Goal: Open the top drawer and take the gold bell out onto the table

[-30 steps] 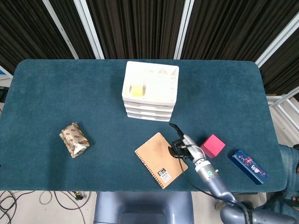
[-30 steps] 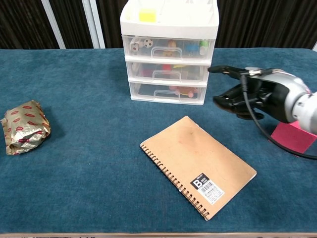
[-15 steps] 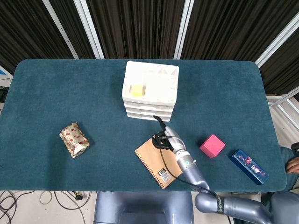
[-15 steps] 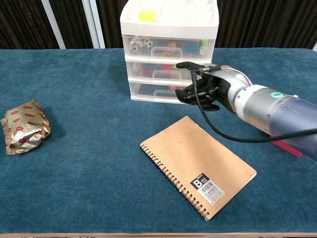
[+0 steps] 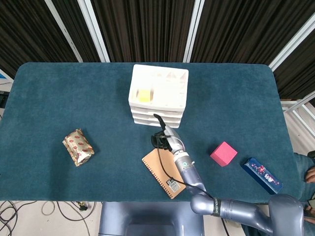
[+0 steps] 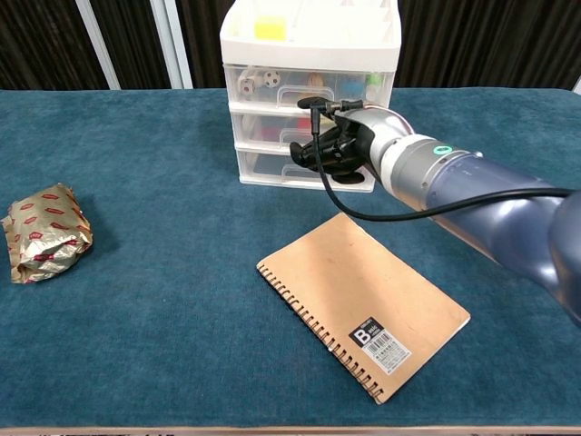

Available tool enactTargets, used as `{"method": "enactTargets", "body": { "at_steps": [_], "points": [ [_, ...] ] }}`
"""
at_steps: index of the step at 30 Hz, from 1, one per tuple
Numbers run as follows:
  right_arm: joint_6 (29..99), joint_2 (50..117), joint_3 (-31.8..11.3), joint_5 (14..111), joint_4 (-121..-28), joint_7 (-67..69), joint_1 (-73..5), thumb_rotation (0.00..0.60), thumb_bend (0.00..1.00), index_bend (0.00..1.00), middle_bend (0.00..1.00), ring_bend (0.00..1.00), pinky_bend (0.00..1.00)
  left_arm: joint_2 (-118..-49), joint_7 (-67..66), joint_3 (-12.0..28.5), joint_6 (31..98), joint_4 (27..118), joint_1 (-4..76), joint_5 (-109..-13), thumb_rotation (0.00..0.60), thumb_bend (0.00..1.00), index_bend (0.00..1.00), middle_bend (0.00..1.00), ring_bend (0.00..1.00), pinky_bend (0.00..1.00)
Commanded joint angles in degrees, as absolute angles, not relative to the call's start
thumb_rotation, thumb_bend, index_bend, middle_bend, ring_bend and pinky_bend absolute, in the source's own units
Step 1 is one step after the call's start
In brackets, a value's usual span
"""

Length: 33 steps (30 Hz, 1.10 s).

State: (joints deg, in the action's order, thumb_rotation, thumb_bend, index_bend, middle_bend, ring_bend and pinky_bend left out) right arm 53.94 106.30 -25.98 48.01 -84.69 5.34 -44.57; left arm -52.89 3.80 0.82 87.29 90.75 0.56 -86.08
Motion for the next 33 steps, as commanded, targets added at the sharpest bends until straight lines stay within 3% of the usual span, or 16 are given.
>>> {"method": "enactTargets", "body": {
  "at_steps": [1,33],
  "points": [
    [54.3,106.8,-26.3,47.5,-83.9,4.3,-45.1,0.600,0.60,0.00,0.83,0.96,1.00,-52.9,3.8,0.8,87.2,90.7,0.6,-86.0,0.600,0.20,0.08,0.00,0.00,0.00],
    [51.9,108.2,-28.8,43.9,-81.6,3.6,-49.0,0.600,0.61,0.00,0.83,0.96,1.00,-52.7,3.5,1.0,86.8,90.8,0.6,-85.3,0.600,0.20,0.08,0.00,0.00,0.00]
  ]
}}
